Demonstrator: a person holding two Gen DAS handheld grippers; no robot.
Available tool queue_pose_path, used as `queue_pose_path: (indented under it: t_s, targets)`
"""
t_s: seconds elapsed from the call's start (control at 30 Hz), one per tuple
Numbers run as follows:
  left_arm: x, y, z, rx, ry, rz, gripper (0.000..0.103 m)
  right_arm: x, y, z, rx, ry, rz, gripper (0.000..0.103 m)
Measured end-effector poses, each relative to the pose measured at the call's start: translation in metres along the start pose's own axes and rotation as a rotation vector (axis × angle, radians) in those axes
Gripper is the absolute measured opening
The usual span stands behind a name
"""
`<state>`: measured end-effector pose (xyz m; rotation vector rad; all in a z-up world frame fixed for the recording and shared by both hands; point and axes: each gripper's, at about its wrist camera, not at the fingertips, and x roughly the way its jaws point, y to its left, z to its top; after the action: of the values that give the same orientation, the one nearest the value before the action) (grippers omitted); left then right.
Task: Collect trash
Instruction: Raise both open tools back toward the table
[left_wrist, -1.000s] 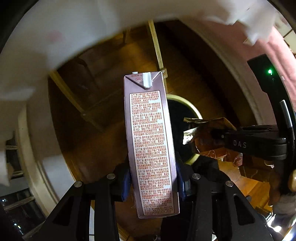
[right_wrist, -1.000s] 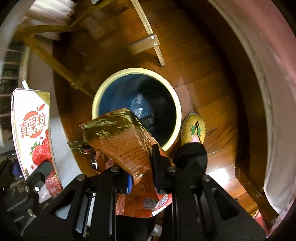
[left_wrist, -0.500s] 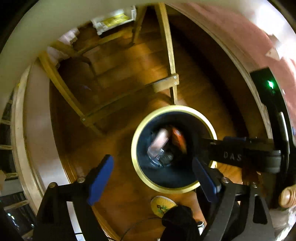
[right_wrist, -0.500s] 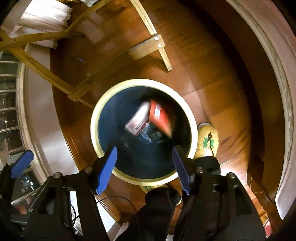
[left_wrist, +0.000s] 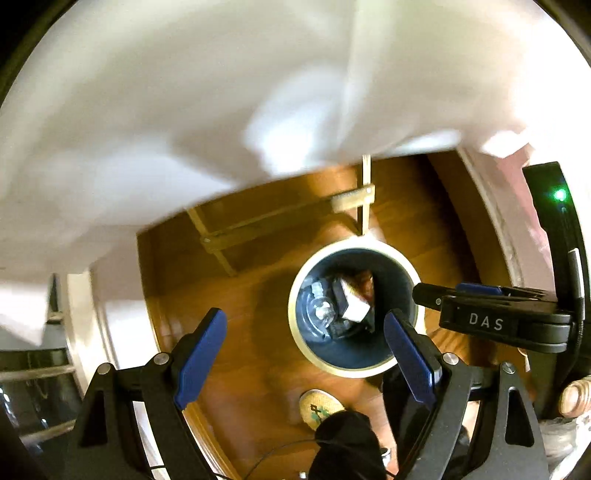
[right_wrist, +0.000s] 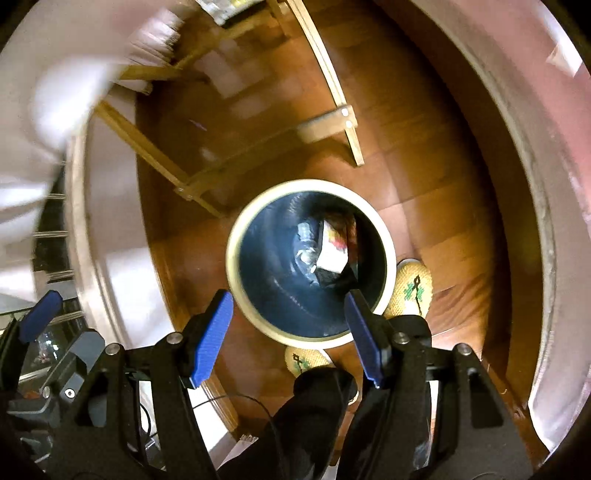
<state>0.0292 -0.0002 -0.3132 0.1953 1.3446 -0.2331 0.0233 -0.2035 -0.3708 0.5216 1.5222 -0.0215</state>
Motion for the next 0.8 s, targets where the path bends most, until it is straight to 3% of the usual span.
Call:
queue_pose_path:
  t_s: [0.23, 0.47, 0.8]
  targets:
    - [-0.112, 0.01, 0.011, -0.013, -0.114, 0.02, 0.088, -0.087, 0.031, -0.007, -0.057, -0.038, 0.002, 0.06]
    - [-0.222, 0.028, 0.021, -0.031, -0.266, 0.006, 0.088, -0.19, 0.072, -0.029, -0.172, -0.134, 0.022, 0.06]
    - [-0.323, 0.048, 0.033, -0.049, -0.429, -0.018, 0.088, -0.307, 0.111, -0.056, -0.27, -0.327, 0.005, 0.06]
